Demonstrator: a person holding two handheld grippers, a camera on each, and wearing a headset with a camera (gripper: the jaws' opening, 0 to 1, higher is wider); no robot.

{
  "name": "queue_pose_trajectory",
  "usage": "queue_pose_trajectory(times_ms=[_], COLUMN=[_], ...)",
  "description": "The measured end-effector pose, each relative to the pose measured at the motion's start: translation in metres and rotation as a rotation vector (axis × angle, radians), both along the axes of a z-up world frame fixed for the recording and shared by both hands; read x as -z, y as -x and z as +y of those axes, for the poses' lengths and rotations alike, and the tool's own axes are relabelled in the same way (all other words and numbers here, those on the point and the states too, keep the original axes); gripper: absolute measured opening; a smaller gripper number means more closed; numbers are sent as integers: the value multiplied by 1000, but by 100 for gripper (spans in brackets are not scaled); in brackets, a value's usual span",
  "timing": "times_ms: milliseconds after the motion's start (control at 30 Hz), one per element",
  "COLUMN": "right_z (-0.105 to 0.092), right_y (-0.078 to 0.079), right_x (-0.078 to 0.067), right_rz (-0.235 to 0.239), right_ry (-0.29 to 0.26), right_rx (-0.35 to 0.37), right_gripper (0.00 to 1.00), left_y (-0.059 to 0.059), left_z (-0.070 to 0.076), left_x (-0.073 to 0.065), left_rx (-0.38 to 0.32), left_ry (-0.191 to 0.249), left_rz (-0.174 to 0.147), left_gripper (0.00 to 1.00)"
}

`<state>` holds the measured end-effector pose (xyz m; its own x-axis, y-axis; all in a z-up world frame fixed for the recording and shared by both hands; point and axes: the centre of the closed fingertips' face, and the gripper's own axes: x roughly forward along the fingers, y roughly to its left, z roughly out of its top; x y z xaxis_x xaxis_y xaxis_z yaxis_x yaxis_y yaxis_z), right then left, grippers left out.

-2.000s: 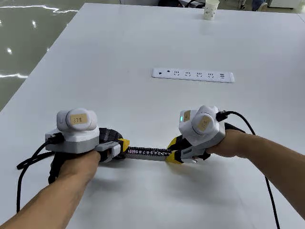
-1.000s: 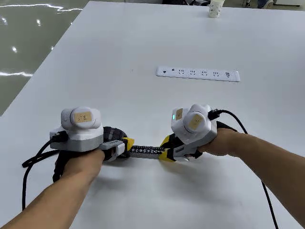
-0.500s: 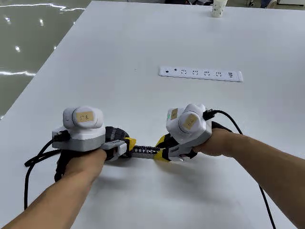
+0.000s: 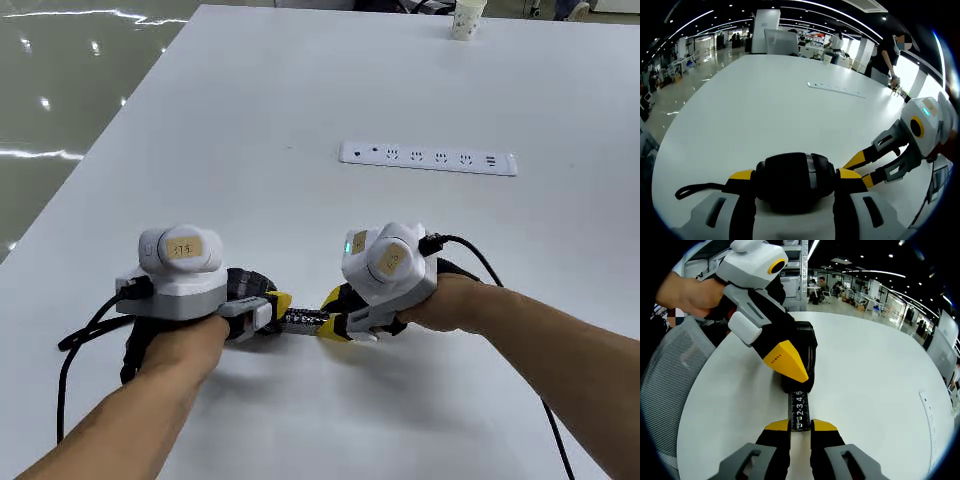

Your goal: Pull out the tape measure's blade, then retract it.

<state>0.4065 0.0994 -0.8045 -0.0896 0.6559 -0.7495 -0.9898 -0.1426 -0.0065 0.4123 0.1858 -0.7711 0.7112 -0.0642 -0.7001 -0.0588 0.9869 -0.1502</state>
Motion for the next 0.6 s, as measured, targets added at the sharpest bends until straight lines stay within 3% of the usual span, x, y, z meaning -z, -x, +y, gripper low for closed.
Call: queue_pose_trajectory(times_ms=[600], right_z=[26], right_y=[5], right_x=[-1], right_rz=[6], right_ry=[-48], right_rx=[-1], right_gripper=[11], left_y=[0], left_z=[0], left_x=[0], left_rx=[-4], left_ry=[7], left_rz=[2], left_gripper=[58])
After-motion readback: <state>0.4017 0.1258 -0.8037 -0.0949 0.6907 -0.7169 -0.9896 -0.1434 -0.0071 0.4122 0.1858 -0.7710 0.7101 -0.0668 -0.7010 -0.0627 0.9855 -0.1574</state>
